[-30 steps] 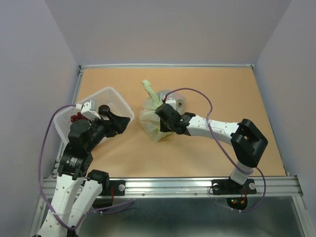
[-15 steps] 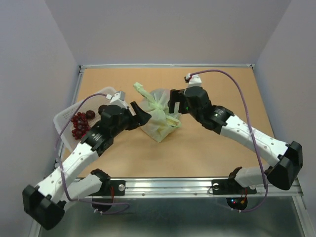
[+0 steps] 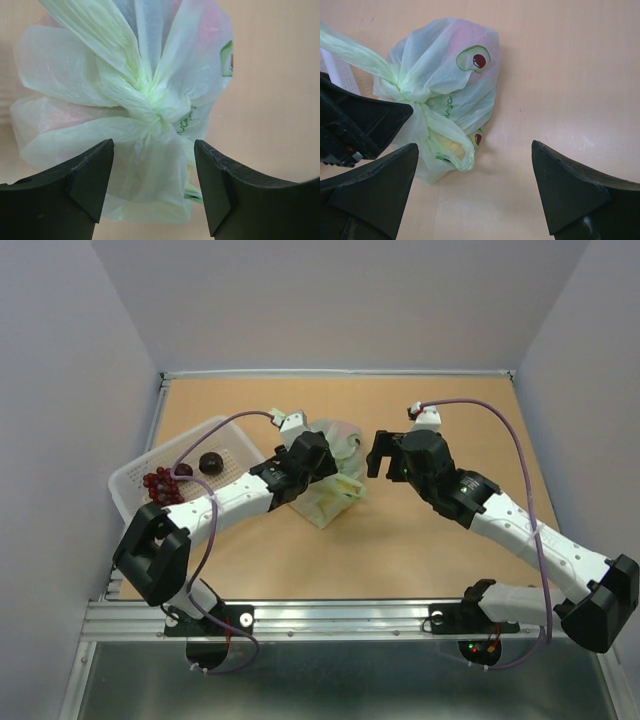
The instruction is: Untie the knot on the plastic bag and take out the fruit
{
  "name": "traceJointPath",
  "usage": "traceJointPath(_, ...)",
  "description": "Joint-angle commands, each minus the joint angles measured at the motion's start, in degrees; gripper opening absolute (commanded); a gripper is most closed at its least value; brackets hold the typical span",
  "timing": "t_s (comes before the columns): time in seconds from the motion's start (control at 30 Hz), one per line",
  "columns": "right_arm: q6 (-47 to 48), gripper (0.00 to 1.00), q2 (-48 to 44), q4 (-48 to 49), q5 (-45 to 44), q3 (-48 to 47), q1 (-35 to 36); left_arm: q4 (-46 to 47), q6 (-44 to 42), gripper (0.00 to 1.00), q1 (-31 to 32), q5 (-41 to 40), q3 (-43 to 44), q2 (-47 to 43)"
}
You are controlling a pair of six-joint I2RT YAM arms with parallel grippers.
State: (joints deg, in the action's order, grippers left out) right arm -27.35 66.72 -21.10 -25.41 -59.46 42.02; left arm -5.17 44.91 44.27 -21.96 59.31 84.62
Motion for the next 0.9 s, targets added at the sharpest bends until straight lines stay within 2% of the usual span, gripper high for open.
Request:
traceJointPath(0.0, -0.9, 0.99, -2.8, 1.1, -0.1, 1.2, 0.1, 0.2, 2.0, 0.75, 0.9, -4.7, -0.3, 1.2)
traceJointPath(0.03, -0.9, 0.99, -2.6, 1.1, 0.1, 1.5, 0.2, 0.5, 2.1, 0.73, 1.2, -4.6, -0.9, 2.3)
traceJointPath(0.17, -0.8, 0.99, -1.7, 1.1, 1.6, 1.2, 0.1, 2.3, 2.0, 0.52, 2.6, -3.4, -1.8, 4.0)
traceJointPath(0.2, -0.2, 0.99, -1.3, 1.1, 2.3, 0.9, 0.2, 2.7, 1.3, 0.34, 3.4, -2.9, -2.5, 3.8)
traceJointPath(0.3, 1.4, 0.98, 1.1, 1.2, 4.4, -1.0, 0.2, 4.3, -0.3, 0.00, 4.9, -2.8, -4.5, 1.0)
traceJointPath(0.4, 3.7, 0.98, 4.9, 1.4, 8.0, -3.2, 0.2, 4.9, -1.2, 0.00, 6.3, -1.4, -9.5, -4.4)
traceJointPath(0.5, 7.9, 0.96, 9.0, 2.0, 17.5, -5.2, 0.2, 7.7, -1.5, 0.00, 7.2, 2.0, -18.1, -11.6)
traceJointPath(0.63, 11.5, 0.91, 14.0, 3.8, 28.6, -6.3, 0.3, 9.5, 0.6, 0.00, 7.7, 5.3, -24.9, -21.2)
traceJointPath(0.87, 15.7, 0.90, 19.1, 9.7, 38.1, -7.4, 1.6, 10.8, 0.4, 0.00, 8.1, 8.8, -29.4, -26.8)
